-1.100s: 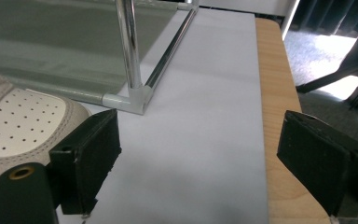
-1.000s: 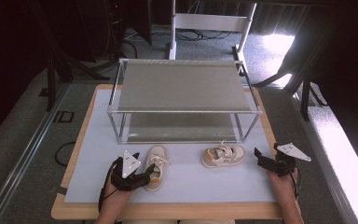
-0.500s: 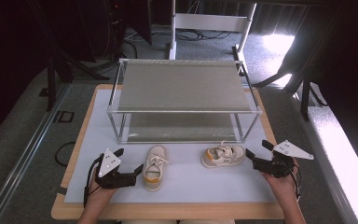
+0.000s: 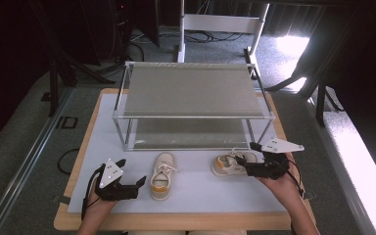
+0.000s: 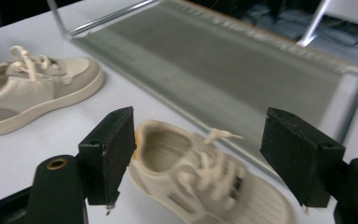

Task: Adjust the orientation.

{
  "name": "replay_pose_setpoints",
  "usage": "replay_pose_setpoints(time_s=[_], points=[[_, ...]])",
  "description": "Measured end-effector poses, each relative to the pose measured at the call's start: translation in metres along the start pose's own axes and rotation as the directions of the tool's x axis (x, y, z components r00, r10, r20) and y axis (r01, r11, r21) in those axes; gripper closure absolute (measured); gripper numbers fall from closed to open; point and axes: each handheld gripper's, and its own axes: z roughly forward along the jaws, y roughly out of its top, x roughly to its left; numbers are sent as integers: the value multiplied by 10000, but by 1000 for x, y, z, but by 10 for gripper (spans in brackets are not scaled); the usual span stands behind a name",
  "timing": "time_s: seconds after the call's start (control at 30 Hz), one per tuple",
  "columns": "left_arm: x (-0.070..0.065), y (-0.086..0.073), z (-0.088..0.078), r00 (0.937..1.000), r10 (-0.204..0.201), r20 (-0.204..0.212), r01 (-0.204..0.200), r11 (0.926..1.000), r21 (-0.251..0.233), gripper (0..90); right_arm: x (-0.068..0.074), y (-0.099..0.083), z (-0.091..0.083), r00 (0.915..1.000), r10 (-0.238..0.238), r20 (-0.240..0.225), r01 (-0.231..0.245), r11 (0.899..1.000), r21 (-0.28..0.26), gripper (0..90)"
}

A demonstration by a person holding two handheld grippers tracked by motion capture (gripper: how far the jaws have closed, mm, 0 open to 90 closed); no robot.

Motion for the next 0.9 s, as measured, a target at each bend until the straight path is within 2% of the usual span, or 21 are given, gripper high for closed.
replay_pose_setpoints(time_s=[0.07,0.13,0.23,0.27,0.3,0.33,0.47,0.5,0.53,0.57,0.6,0.63,0.73,0.87,0.9], points=[[1,-1,-1,10000,-22,-20,21,10000,-33,84,3,5,7,9999,-36,-136,40,9996,281,264],[1,-2,-1,10000,-56,-44,56,10000,-64,84,5,9,14,9992,-8,-399,33,9980,632,315],[1,-3,-2,10000,-3,-85,3,10000,-21,84,8,13,24,9986,67,-530,-4,9930,1180,365],[1,-3,-2,10000,20,-61,-20,10000,-6,84,9,14,26,9981,148,-606,-63,9904,1382,434],[0,-3,-2,10000,25,-63,-25,10000,-3,84,11,16,29,9977,139,-666,-35,9882,1531,434],[0,-4,-2,9999,44,-106,-44,10000,-18,84,13,17,31,9977,161,-656,-47,9854,1703,442],[0,-4,-2,9999,80,-85,-80,10000,16,84,18,26,43,9954,637,-720,-416,9604,2755,502],[0,-4,-2,9999,80,-85,-80,10000,16,84,18,26,43,9954,637,-720,-416,9604,2755,502],[-1,-4,-1,9999,83,-74,-83,10000,40,84,19,29,50,9945,779,-702,-516,9463,3192,512],[-1,-4,-1,9999,83,-74,-83,10000,40,84,21,30,53,9947,780,-667,-505,9379,3432,521],[-1,-4,-1,9999,96,-68,-95,9999,53,84,21,30,53,9947,780,-667,-505,9379,3432,521],[-1,-4,-1,9999,132,-57,-132,9999,91,84,23,32,60,9961,685,-550,-423,9229,3827,534],[-1,-4,-1,9999,146,-40,-145,9998,115,84,25,33,68,9972,664,-345,-448,8991,4355,568],[-1,-4,-1,9999,151,-51,-151,9998,117,84,23,31,80,9912,1255,-432,-869,8594,5040,622],[-1,-5,-1,9999,153,-54,-153,9998,123,84,22,31,83,9900,1340,-438,-925,8522,5149,634]])
